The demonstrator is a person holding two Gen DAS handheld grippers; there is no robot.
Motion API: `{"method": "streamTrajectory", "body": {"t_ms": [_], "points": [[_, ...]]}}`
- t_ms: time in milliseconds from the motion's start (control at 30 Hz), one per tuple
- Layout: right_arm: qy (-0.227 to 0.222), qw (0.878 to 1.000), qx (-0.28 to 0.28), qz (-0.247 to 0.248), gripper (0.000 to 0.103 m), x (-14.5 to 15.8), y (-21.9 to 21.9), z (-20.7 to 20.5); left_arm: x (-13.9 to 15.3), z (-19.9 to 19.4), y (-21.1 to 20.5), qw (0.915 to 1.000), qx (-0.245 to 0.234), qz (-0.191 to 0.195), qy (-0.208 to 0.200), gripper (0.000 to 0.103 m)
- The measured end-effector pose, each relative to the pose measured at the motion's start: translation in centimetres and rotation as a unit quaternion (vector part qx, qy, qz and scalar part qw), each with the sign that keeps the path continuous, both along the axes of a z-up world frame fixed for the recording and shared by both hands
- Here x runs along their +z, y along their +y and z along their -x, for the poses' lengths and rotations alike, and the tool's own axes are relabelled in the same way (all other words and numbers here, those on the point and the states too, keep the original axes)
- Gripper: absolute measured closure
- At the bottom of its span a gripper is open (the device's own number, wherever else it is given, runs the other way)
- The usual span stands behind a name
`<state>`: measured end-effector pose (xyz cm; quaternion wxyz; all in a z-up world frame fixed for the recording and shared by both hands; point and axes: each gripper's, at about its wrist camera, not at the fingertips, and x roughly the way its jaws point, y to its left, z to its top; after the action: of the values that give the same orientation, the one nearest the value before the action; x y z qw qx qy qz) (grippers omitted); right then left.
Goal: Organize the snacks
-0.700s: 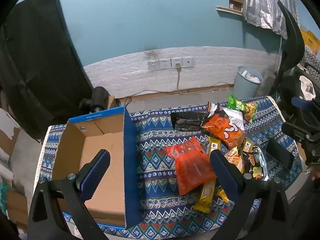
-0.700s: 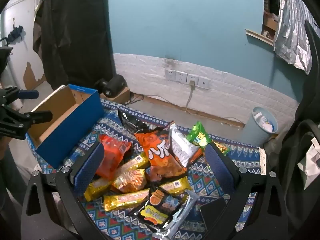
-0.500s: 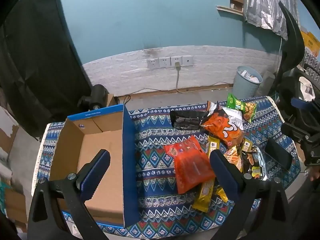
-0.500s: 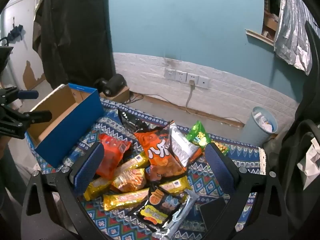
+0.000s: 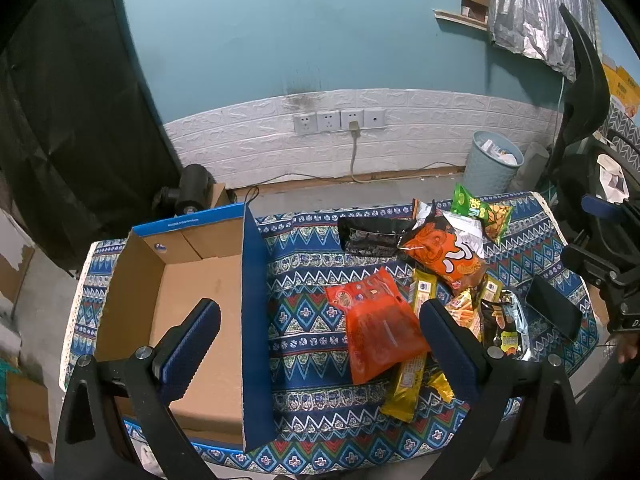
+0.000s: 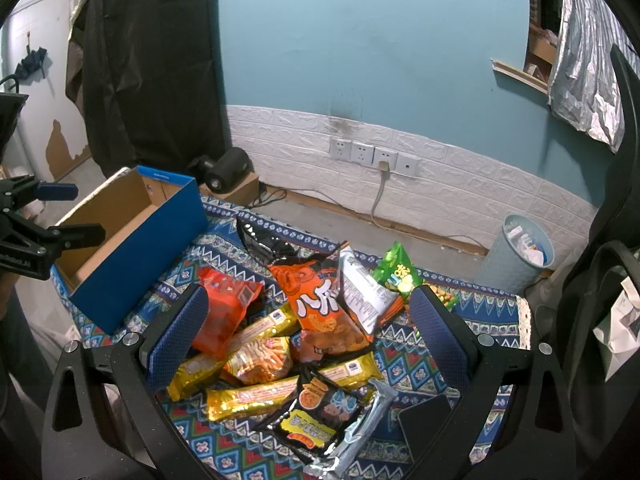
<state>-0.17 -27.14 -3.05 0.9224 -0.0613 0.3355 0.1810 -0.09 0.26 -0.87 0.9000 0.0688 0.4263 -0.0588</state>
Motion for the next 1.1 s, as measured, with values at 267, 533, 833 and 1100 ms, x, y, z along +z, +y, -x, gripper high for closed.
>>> {"method": "streamTrajectory", "body": {"t_ms": [267,533,833,1100], "points": [[-0.001,1.0,0.0,0.002,0.004,0.0,0.04,-0.03,0.03,0.09,-0.18,1.0,-0.002,0.003,0.004,0.002],[0.0,1.0,0.0,0.002,0.004,-0.04,0.09,-0.02,0.07,0.03,-0.13,1.0,-0.003,0.004,0.005,0.002],[0.0,1.0,0.0,0.004,0.004,-0.04,0.16,-0.12,0.02,-0.03,-0.04,1.0,-0.004,0.004,0.007,0.002],[0.0,1.0,0.0,0.004,0.004,-0.13,0.15,-0.05,-0.05,0.2,-0.19,1.0,-0.005,0.004,0.008,0.002]]}}
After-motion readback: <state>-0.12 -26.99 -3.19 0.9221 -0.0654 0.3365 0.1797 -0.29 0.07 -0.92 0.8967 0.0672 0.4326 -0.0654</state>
